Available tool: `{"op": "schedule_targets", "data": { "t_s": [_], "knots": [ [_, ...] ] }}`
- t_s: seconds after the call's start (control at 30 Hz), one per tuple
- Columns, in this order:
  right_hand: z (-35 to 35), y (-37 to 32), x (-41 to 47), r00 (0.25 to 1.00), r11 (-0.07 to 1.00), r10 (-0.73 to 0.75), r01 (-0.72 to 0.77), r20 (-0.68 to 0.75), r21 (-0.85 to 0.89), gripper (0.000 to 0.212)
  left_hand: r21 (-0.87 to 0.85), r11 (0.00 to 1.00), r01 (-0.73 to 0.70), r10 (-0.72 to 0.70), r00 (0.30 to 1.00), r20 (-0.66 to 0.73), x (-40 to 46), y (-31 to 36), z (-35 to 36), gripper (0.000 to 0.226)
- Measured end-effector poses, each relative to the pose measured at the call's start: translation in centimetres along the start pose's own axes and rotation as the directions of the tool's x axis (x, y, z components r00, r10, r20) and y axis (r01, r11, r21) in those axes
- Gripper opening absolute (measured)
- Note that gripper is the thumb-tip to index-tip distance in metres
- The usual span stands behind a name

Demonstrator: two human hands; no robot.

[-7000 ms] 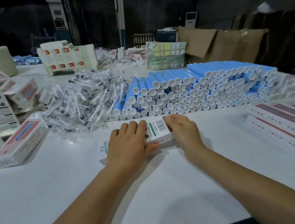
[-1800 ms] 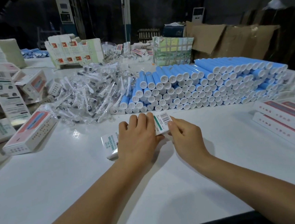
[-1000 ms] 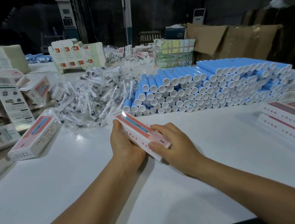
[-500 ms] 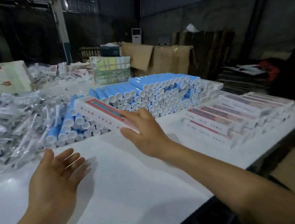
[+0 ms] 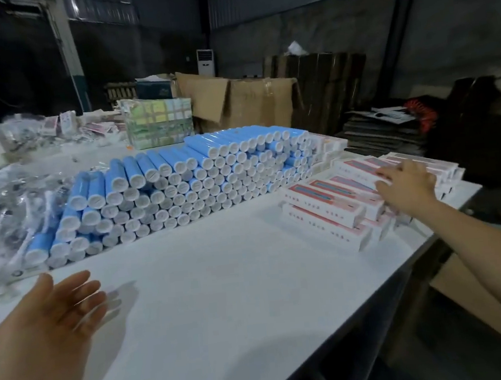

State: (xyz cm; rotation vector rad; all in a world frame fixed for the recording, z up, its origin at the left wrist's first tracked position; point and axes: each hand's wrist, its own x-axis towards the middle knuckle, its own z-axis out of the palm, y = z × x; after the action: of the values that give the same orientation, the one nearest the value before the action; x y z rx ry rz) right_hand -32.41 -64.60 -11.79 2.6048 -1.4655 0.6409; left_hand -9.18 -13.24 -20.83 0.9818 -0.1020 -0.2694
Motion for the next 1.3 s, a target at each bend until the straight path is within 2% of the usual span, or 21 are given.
{"op": "schedule_targets", "data": {
  "t_s": [0.13,0.2,0.27,0.33,0.43,0.5,0.57,0.67,0.77,0.83,1.0,1.1,1.17,1.2,1.23,1.3],
  "knots": [
    [-1.0,-1.1,-0.3,1.0,1.0,-0.01,0.01,0.018,-0.027,0.043,0.057,0.996,0.064,-0.066,0.997,0.038,-1.6,1.3,2.3,0.031],
    [-2.1,-3.1,-0.6,0.995,0.994,-0.053,0.061,-0.085,0.091,0.039,0.09,0.994,0.056,-0.058,0.998,0.023,-2.7,1.8,3.6,0.02],
    [-3.4,-6.8,-1.5,0.962,0.938,-0.19,0.238,-0.198,0.253,0.035,0.185,0.982,0.026,-0.028,1.0,0.007,-3.6,2.1,4.5,0.013],
    [-4.7,-11.6,-3.2,0.903,0.816,-0.325,0.417,-0.28,0.4,0.026,0.284,0.959,0.008,-0.009,1.0,0.003,-4.2,2.2,5.2,0.012],
    [-5.8,-19.3,-8.0,0.809,0.568,-0.495,0.578,-0.318,0.585,0.018,0.358,0.934,0.008,-0.009,1.0,0.0,-4.6,2.0,5.6,0.013],
    [-5.5,-23.7,-11.9,0.717,0.424,-0.626,0.644,-0.308,0.637,0.017,0.341,0.94,0.031,-0.038,0.999,0.014,-4.7,1.8,5.9,0.014],
    [-4.2,-27.6,-15.5,0.61,0.338,-0.748,0.688,-0.261,0.642,0.016,0.278,0.958,0.071,-0.079,0.997,0.016,-4.7,1.6,5.9,0.017],
    [-1.3,-30.9,-19.0,0.541,0.346,-0.83,0.69,-0.137,0.636,0.018,0.284,0.956,0.071,-0.082,0.996,0.029,-4.2,1.3,5.5,0.02],
    [1.4,-31.8,-20.3,0.44,0.336,-0.895,0.772,-0.071,0.539,0.016,0.331,0.943,0.04,-0.068,0.995,0.072,-3.7,1.0,4.8,0.025],
    [2.0,-31.6,-20.1,0.424,0.319,-0.903,0.772,-0.072,0.551,0.016,0.359,0.932,0.039,-0.08,0.992,0.101,-3.6,0.9,4.8,0.025],
    [2.5,-31.5,-19.9,0.463,0.351,-0.885,0.735,-0.05,0.58,0.02,0.439,0.897,0.048,-0.109,0.987,0.115,-4.3,2.3,4.9,0.017],
    [2.9,-31.3,-19.9,0.486,0.37,-0.873,0.726,-0.052,0.58,0.019,0.611,0.792,-0.01,-0.06,0.994,0.094,-3.5,6.6,4.0,0.012],
    [3.1,-31.3,-19.7,0.484,0.367,-0.873,0.728,-0.055,0.579,0.019,0.74,0.67,-0.059,0.022,0.998,0.06,-2.4,10.6,2.3,0.012],
    [3.3,-31.3,-19.7,0.486,0.367,-0.872,0.726,-0.057,0.582,0.019,0.819,0.568,-0.079,0.08,0.996,0.041,-1.7,12.6,1.2,0.013],
    [3.4,-31.3,-19.6,0.492,0.367,-0.869,0.721,-0.061,0.589,0.02,0.902,0.424,-0.085,0.148,0.989,0.023,-1.2,14.4,-0.3,0.014],
    [3.6,-31.3,-19.6,0.5,0.37,-0.864,0.707,-0.057,0.603,0.021,0.996,0.089,-0.008,0.272,0.962,-0.017,-0.2,17.6,-3.9,0.017]
  ]
}}
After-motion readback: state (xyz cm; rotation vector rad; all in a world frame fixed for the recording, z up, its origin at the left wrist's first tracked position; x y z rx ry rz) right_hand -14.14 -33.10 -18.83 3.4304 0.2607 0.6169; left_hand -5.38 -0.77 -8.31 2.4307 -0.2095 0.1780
